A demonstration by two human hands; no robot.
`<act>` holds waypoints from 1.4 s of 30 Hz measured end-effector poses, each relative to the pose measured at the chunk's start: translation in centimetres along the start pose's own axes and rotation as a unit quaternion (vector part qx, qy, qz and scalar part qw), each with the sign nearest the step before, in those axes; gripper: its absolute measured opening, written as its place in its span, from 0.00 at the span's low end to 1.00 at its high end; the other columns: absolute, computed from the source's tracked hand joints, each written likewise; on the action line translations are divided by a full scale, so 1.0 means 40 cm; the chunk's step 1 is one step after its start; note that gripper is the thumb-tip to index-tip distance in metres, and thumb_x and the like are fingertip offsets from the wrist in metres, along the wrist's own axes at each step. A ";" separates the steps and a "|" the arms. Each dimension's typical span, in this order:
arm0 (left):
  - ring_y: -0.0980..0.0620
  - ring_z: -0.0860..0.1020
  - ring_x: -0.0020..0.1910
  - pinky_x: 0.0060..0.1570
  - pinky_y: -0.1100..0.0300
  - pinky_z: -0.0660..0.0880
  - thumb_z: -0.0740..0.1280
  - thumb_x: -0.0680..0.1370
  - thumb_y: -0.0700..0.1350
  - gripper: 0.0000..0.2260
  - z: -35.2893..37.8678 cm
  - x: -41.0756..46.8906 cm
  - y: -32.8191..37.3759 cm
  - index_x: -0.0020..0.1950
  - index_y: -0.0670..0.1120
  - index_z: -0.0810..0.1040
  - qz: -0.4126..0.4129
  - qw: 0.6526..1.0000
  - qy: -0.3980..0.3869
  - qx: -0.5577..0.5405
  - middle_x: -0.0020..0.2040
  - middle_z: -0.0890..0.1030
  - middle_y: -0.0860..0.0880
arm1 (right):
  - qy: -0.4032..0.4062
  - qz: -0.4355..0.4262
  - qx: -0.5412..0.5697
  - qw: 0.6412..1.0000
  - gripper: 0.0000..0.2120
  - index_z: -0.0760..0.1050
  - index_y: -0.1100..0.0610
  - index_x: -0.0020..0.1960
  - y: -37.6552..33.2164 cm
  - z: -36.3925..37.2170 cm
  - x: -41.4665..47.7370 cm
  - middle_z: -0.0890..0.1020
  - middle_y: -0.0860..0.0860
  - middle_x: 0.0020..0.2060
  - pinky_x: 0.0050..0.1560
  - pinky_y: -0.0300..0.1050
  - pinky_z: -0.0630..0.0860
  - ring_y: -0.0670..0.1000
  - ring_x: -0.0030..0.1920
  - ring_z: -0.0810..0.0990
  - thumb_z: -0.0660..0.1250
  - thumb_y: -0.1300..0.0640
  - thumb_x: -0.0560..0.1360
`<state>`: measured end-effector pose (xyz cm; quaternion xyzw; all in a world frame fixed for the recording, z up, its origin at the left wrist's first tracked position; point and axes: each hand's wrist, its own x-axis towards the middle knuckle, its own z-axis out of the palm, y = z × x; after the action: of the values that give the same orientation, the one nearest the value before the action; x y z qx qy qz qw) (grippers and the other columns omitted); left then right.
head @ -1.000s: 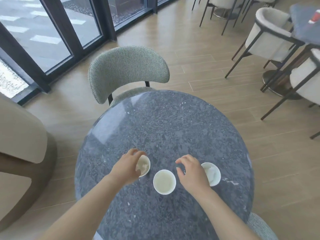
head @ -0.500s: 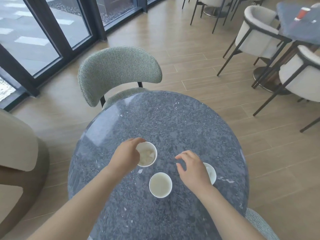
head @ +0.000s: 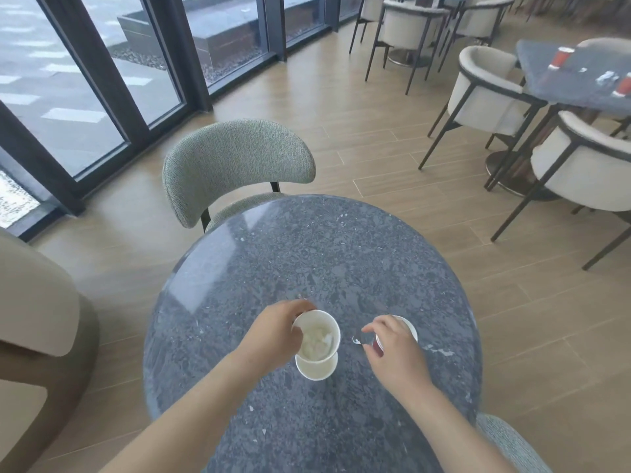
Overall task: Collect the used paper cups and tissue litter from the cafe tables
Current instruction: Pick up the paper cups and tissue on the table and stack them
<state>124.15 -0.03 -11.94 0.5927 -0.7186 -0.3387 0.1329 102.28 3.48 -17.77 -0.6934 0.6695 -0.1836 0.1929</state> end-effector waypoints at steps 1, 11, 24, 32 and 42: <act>0.52 0.76 0.53 0.47 0.62 0.70 0.58 0.73 0.34 0.20 0.012 -0.001 0.001 0.59 0.53 0.76 -0.002 1.000 -0.006 0.003 0.56 0.79 0.51 | -0.002 0.005 0.000 1.000 0.08 0.77 0.52 0.51 0.005 0.000 -0.007 0.75 0.45 0.50 0.47 0.38 0.69 0.48 0.52 0.73 0.68 0.59 0.72; 0.48 0.73 0.55 0.48 0.62 0.67 0.59 0.73 0.35 0.20 0.099 -0.012 -0.029 0.62 0.50 0.72 -0.043 0.997 -0.046 0.045 0.58 0.75 0.47 | -0.024 0.028 -0.027 0.999 0.12 0.75 0.51 0.54 0.033 0.019 -0.028 0.74 0.46 0.52 0.46 0.42 0.73 0.49 0.52 0.73 0.66 0.61 0.72; 0.45 0.78 0.47 0.38 0.57 0.75 0.53 0.71 0.32 0.25 0.151 0.030 -0.044 0.64 0.51 0.73 -0.142 0.986 -0.082 0.025 0.58 0.78 0.45 | -0.038 0.049 -0.069 0.996 0.15 0.75 0.51 0.51 0.072 0.041 0.010 0.76 0.44 0.49 0.35 0.40 0.64 0.49 0.50 0.73 0.59 0.68 0.72; 0.47 0.76 0.51 0.46 0.56 0.75 0.56 0.73 0.34 0.20 0.153 0.121 -0.022 0.62 0.49 0.74 -0.120 0.993 0.010 -0.003 0.57 0.78 0.46 | -0.002 0.007 -0.050 0.999 0.13 0.77 0.57 0.43 0.115 0.026 0.075 0.79 0.48 0.43 0.37 0.41 0.64 0.53 0.46 0.75 0.61 0.72 0.70; 0.50 0.73 0.61 0.49 0.57 0.74 0.60 0.78 0.47 0.25 0.134 0.128 -0.057 0.74 0.52 0.56 -0.055 0.992 -0.038 0.103 0.70 0.66 0.51 | 0.035 -0.114 0.039 0.992 0.09 0.78 0.55 0.41 0.079 0.057 0.034 0.79 0.48 0.43 0.35 0.40 0.77 0.49 0.45 0.77 0.73 0.66 0.67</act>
<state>121.36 -3.23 -18.44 0.6284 -0.7207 -0.2915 0.0254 100.77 2.07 -21.35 -0.7501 0.5849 -0.2545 0.1743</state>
